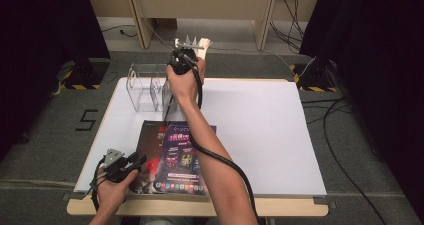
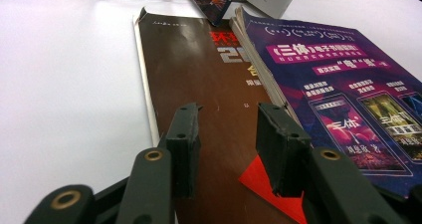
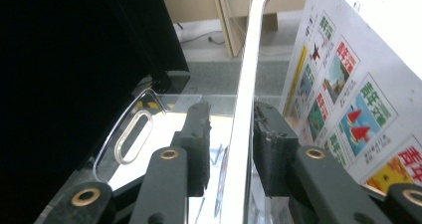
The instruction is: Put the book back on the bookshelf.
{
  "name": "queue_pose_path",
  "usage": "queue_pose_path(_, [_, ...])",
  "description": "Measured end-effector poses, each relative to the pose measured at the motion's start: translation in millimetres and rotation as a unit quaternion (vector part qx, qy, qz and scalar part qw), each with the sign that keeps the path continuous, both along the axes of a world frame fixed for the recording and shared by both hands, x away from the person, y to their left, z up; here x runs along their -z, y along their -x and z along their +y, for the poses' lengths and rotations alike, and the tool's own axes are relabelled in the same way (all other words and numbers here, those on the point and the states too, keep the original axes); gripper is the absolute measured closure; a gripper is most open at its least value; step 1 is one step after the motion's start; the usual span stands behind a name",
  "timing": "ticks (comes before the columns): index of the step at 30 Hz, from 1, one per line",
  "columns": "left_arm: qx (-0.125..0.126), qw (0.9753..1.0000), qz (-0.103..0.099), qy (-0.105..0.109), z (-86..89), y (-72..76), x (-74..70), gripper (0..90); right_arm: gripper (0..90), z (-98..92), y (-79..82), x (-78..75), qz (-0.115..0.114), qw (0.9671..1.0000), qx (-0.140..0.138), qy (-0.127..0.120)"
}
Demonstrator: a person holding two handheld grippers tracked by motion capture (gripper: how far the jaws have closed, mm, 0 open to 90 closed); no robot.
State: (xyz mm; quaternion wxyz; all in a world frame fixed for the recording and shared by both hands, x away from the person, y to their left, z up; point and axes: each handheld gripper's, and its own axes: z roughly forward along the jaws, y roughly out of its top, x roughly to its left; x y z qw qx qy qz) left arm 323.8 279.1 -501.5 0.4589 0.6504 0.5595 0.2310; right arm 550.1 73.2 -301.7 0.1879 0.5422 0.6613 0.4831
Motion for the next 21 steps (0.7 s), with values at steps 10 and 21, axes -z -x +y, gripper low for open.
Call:
queue_pose_path(10, [0.005,1.0,-0.002,-0.004,-2.3,0.1,-0.6,60.5,84.0,-1.3,-12.4,-2.7,0.05,0.9987,0.004,0.008])
queue_pose_path(21, [0.005,1.0,0.002,-0.003,-0.8,-0.5,0.7,60.6,84.1,7.3,-3.5,-0.9,-0.002,0.9999,0.011,0.0])
